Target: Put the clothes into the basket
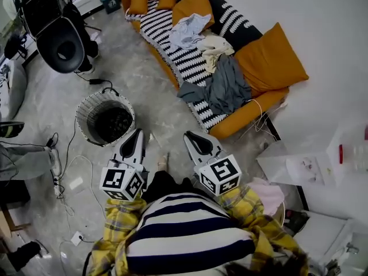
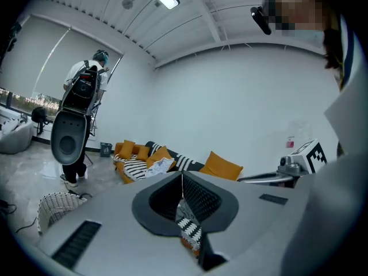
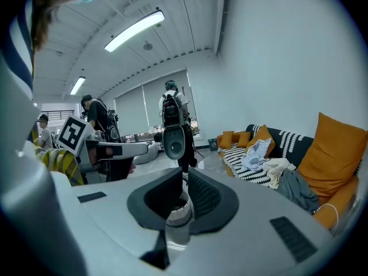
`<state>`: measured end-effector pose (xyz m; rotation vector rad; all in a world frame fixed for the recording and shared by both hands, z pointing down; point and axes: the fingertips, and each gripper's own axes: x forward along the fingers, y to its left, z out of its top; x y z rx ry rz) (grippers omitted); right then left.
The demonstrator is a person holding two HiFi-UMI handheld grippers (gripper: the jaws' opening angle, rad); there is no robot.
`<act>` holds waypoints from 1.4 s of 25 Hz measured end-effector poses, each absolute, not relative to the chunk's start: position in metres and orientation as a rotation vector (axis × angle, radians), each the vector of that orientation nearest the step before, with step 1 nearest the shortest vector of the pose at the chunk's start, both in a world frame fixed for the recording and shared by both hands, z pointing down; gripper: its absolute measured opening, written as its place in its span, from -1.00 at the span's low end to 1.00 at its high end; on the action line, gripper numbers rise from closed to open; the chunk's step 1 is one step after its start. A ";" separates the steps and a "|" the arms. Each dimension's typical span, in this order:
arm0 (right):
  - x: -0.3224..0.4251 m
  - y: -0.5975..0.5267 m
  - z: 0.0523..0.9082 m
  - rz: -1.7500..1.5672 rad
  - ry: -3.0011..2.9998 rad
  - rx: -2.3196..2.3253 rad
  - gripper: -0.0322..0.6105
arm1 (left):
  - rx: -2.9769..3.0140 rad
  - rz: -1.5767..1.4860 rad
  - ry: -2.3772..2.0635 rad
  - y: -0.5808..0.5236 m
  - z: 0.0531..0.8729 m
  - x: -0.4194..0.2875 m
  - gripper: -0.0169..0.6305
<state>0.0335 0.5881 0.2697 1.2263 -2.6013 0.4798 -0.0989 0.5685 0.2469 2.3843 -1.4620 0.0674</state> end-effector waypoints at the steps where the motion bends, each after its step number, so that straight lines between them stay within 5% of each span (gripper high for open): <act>1: 0.031 0.578 0.269 0.474 -2.594 1.234 -0.82 | 2.392 0.069 -1.449 0.557 0.247 -0.102 -0.89; 14: 0.025 0.469 0.287 0.541 -2.455 1.456 -0.82 | 2.519 0.192 -1.139 0.434 0.272 -0.103 -0.89; 25: 0.087 0.426 0.324 0.644 -2.288 1.646 -0.81 | 2.601 0.315 -0.795 0.390 0.311 -0.014 -0.89; 29: 0.111 0.399 0.341 0.681 -2.292 1.623 -0.50 | 2.625 0.324 -0.726 0.367 0.321 0.023 -0.89; 35: 0.166 0.346 0.363 0.699 -2.259 1.624 -0.48 | 2.614 0.355 -0.662 0.319 0.344 0.082 -0.89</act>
